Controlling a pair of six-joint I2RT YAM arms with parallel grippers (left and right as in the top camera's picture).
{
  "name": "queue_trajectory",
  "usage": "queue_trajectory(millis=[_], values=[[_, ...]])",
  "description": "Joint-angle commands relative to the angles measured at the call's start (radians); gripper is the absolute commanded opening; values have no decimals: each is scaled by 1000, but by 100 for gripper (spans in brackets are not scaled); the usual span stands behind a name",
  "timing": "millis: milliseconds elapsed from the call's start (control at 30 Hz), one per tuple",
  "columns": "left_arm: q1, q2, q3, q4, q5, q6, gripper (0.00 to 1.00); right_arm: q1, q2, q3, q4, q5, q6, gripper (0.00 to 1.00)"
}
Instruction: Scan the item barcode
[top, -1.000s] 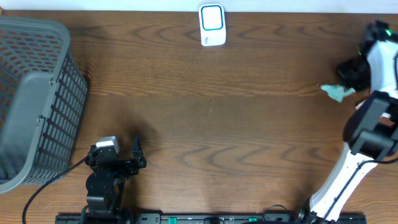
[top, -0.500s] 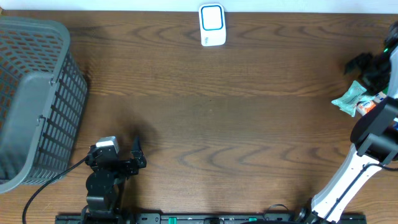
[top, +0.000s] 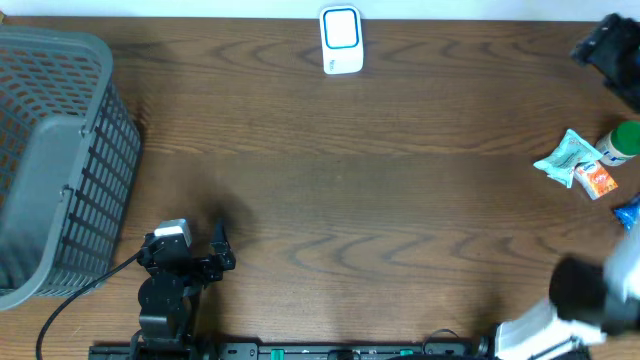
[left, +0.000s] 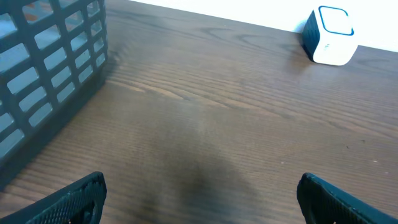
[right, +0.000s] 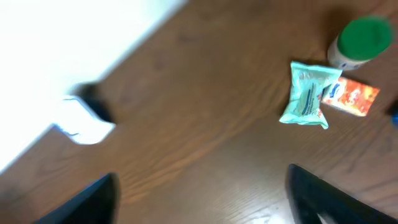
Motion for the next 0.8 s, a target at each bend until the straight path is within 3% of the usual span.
queue_trajectory(millis=[0, 233, 500, 767], values=[[-3, -3, -13, -24, 6, -12, 98, 4, -180, 20, -12, 5, -17, 99], [-3, -3, -13, -24, 6, -12, 98, 4, -492, 20, -12, 13, -18, 99], [-3, -3, -13, -24, 6, -12, 98, 4, -830, 20, -63, 179, -32, 99], [-3, -3, -13, -24, 6, -12, 98, 31, -969, 18, -69, 280, -32, 99]])
